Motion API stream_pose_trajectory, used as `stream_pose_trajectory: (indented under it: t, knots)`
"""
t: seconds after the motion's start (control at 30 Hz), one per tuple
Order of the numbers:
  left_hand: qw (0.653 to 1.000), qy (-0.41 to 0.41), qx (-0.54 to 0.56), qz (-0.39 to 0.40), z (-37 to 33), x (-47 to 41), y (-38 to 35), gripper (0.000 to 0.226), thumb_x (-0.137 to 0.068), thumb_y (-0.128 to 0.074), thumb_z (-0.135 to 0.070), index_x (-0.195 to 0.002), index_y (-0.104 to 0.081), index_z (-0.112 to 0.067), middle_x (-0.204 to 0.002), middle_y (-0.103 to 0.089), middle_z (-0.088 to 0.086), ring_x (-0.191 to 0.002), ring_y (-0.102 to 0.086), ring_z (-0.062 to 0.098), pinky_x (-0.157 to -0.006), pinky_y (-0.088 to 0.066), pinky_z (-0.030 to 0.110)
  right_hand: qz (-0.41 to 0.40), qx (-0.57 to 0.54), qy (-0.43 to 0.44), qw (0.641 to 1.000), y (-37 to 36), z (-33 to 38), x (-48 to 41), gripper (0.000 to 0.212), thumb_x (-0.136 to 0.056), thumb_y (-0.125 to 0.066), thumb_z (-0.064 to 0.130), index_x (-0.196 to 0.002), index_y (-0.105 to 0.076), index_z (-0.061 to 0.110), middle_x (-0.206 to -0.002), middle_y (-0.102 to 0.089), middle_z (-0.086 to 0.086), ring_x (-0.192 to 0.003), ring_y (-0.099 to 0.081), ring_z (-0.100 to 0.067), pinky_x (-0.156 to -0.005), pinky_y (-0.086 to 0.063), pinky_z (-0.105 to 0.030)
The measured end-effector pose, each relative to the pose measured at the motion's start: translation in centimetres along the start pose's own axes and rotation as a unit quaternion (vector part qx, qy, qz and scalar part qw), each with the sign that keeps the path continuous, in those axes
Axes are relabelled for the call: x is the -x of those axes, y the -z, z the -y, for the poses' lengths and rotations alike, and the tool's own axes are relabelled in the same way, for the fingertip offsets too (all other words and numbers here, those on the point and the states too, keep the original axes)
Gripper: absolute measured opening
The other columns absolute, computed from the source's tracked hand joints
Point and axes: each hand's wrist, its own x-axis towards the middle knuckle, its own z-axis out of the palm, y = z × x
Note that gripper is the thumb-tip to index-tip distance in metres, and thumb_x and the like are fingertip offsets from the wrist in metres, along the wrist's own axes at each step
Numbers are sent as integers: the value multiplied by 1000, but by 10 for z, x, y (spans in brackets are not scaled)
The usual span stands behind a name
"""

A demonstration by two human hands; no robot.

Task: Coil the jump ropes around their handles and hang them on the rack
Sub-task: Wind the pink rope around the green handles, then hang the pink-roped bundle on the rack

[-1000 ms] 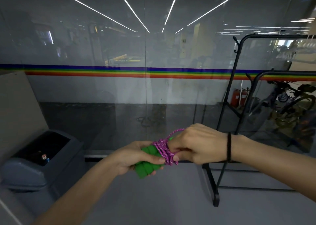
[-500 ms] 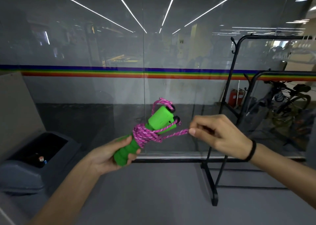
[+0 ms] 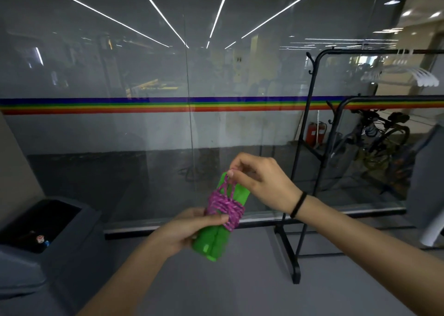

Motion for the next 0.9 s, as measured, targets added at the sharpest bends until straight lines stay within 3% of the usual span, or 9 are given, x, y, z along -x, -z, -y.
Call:
stream_pose_trajectory:
  t: [0.13, 0.3, 0.37, 0.6, 0.7, 0.73, 0.8, 0.9]
  knots:
    - [997, -48, -56, -3, 6, -12, -11, 63, -49, -84, -34, -105, -65, -14, -97, -73, 6, -89, -69, 20, -83, -53, 37, 23, -48, -37, 998, -16, 1, 2, 13, -88, -58, 19, -83, -61, 6, -75, -67, -6, -71, -66, -20, -70, -55, -35]
    - [994, -67, -76, -47, 17, -28, -6, 63, -43, -87, -21, -101, -64, -15, -87, -74, 1, -77, -70, 13, -71, -57, 31, -9, -74, -66, 995, -18, -3, 5, 11, -89, -56, 11, -79, -57, 8, -67, -61, -4, -62, -65, -23, -62, -59, -34]
    - [994, -61, -85, -38, 18, -37, 0, 69, -38, -88, -24, -102, -64, -13, -89, -74, 3, -78, -69, 14, -75, -57, 32, -32, -93, -88, 991, -18, -6, 8, 12, -89, -56, 9, -77, -56, 9, -68, -61, -6, -62, -64, -20, -61, -59, -33]
    - [983, -111, -140, -31, 4, -66, -7, 38, -61, -85, -20, -93, -63, -22, -81, -72, -11, -77, -66, 6, -71, -54, 27, -40, -2, -133, 990, -15, -33, -1, 13, -88, -58, 17, -80, -60, 6, -73, -67, -11, -69, -68, -27, -70, -57, -46]
    - [956, -140, -213, -147, -5, -90, -10, 94, -45, -89, -42, -126, -49, -15, -116, -53, -5, -110, -52, 12, -100, -43, 34, -39, 26, -155, 987, -12, -55, -4, 14, -87, -58, 18, -81, -60, 5, -75, -69, -13, -69, -67, -27, -72, -55, -46]
    - [952, -164, -200, -161, -9, -97, -13, 89, -49, -89, -37, -126, -49, -15, -120, -50, -2, -113, -50, 14, -101, -41, 32, -34, 26, -167, 985, -11, -64, -5, 14, -87, -58, 18, -81, -61, 5, -75, -69, -13, -69, -67, -26, -73, -55, -46]
    - [951, -214, -166, -147, -19, -114, -20, 51, -63, -83, -19, -109, -60, -18, -114, -61, 2, -106, -57, 16, -95, -44, 30, -28, 24, -190, 981, -8, -86, -7, 15, -87, -58, 19, -80, -60, 6, -76, -69, -14, -71, -67, -27, -73, -55, -47]
    - [953, -249, -149, -90, -30, -148, -32, 22, -69, -76, -2, -82, -66, -17, -82, -72, 1, -75, -67, 3, -77, -52, 20, -29, 15, -218, 975, 5, -123, -10, 15, -87, -58, 19, -78, -59, 7, -77, -70, -18, -72, -67, -31, -74, -55, -50]
